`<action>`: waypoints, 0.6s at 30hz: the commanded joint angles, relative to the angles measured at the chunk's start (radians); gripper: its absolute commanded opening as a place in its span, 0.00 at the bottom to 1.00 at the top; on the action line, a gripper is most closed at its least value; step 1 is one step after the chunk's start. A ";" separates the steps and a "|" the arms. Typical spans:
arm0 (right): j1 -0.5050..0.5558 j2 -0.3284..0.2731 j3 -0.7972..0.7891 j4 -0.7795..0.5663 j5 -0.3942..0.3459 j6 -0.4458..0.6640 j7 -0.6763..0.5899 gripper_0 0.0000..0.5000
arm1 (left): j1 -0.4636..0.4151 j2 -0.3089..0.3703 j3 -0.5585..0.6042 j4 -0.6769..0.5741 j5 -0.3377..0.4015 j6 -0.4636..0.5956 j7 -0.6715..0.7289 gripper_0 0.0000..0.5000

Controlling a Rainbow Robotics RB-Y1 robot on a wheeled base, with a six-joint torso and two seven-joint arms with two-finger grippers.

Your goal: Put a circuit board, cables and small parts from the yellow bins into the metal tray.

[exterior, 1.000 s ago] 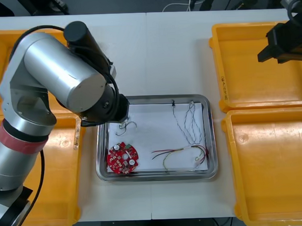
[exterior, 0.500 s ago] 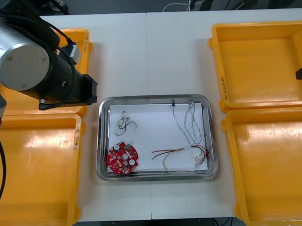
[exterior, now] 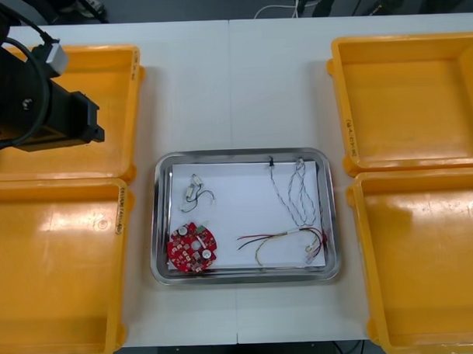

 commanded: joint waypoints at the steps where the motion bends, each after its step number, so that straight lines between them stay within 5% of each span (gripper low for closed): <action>1: 0.057 -0.034 -0.038 -0.042 0.023 0.004 0.067 0.95 | 0.025 0.082 0.085 -0.036 0.047 0.007 0.041 1.00; 18: 0.104 0.119 -0.049 -0.128 0.143 -0.023 0.098 0.95 | 0.174 0.103 0.281 -0.039 0.053 0.007 -0.214 1.00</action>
